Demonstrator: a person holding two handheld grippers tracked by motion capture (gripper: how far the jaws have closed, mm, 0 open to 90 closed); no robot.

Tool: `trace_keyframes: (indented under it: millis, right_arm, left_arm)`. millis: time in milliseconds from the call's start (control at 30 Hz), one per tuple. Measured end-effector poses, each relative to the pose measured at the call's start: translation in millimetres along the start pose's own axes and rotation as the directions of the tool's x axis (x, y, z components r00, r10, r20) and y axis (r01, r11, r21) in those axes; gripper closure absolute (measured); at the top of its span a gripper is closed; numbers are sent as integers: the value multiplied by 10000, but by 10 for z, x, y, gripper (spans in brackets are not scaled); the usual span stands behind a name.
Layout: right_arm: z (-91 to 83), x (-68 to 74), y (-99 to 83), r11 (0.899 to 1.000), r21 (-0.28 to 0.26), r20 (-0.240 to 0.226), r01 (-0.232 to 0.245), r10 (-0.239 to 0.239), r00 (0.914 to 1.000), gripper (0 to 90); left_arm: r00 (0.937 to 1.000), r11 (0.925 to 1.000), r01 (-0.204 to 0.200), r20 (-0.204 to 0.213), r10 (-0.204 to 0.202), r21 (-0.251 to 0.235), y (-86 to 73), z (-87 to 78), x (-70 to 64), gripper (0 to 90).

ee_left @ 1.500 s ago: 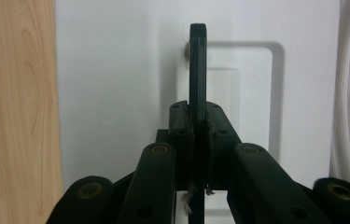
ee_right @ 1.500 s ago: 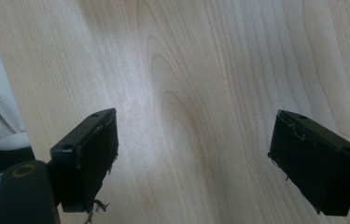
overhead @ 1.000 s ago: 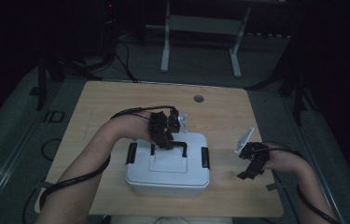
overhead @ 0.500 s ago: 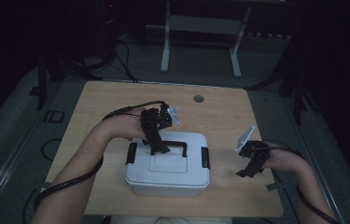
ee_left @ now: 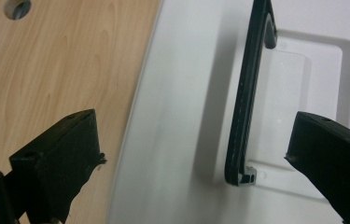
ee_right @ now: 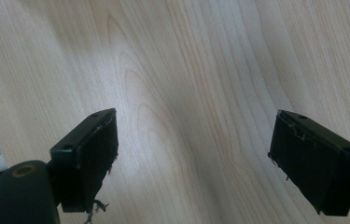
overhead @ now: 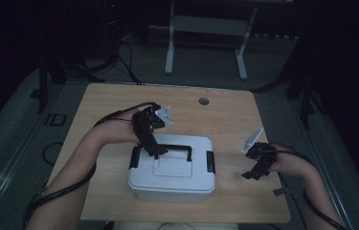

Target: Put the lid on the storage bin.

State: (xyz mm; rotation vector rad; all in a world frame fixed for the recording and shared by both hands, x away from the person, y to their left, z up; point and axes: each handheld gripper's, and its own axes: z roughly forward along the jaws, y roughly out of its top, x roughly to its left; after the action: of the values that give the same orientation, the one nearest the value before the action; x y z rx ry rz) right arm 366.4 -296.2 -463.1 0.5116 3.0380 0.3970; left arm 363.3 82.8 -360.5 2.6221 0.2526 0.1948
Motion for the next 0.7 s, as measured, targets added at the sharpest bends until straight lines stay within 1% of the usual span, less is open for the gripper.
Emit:
trace_keyframes:
  millis: [33,67,100,133,167,200,233,267,333,433,467,500,633,667,700]
  right_arm:
    - [0,0,0,10000,0,0,0,0,10000,150]
    - [2,1,3,10000,-16,3,9,-9,10000,150]
    - [5,-1,10,9999,-160,171,-37,40,9998,150]
    - [5,-1,10,9999,-160,171,-37,40,9998,150]
    - [3,-5,9,9997,-238,208,-90,95,9997,150]
    - [1,-9,7,9994,-308,217,-140,147,9997,150]
    - [1,-9,7,9994,-308,217,-140,147,9997,150]
    - [1,-11,5,9992,-354,267,-161,171,9995,150]
    - [0,-9,1,9993,-355,301,-118,129,9995,150]
    - [-10,-13,-8,9985,-499,457,-238,261,9986,150]
    - [-13,-16,-13,9980,-561,472,-301,328,9983,150]
    - [-13,-18,-17,9975,-619,481,-347,377,9981,150]
    - [-2,-22,-36,9969,-681,509,-386,421,9978,150]
    - [-1,-20,-40,9969,-694,529,-377,415,9977,150]
    - [-3,-19,-43,9966,-710,549,-406,445,9975,150]
  left_arm:
    - [10000,10000,0,0,0,0,0,0,0,25]
    - [9998,10000,-24,-173,24,-30,-20,-22,0,25]
    - [9994,9997,119,-330,-126,-210,-59,-54,14,25]
    - [9994,9997,119,-330,-126,-210,-59,-54,14,24]
    - [9988,9996,131,-462,-142,-252,-82,-72,23,24]
    - [9985,9987,356,-396,-371,-377,-128,-88,36,24]
    - [9985,9987,356,-396,-371,-377,-128,-88,36,24]
    - [9981,9990,299,-532,-317,-342,-165,-97,36,24]
    - [9973,9980,484,-526,-505,-395,-240,-117,45,25]
    - [9949,9951,776,-596,-813,-609,-355,-146,57,25]
    - [9944,9949,818,-624,-854,-589,-385,-154,64,25]
    - [9929,9937,919,-695,-963,-638,-439,-168,70,25]
    - [9879,9885,1307,-736,-1362,-761,-605,-208,76,25]
    - [9871,9883,1337,-789,-1394,-737,-638,-219,79,25]
    - [9847,9859,1469,-826,-1534,-796,-694,-236,82,25]
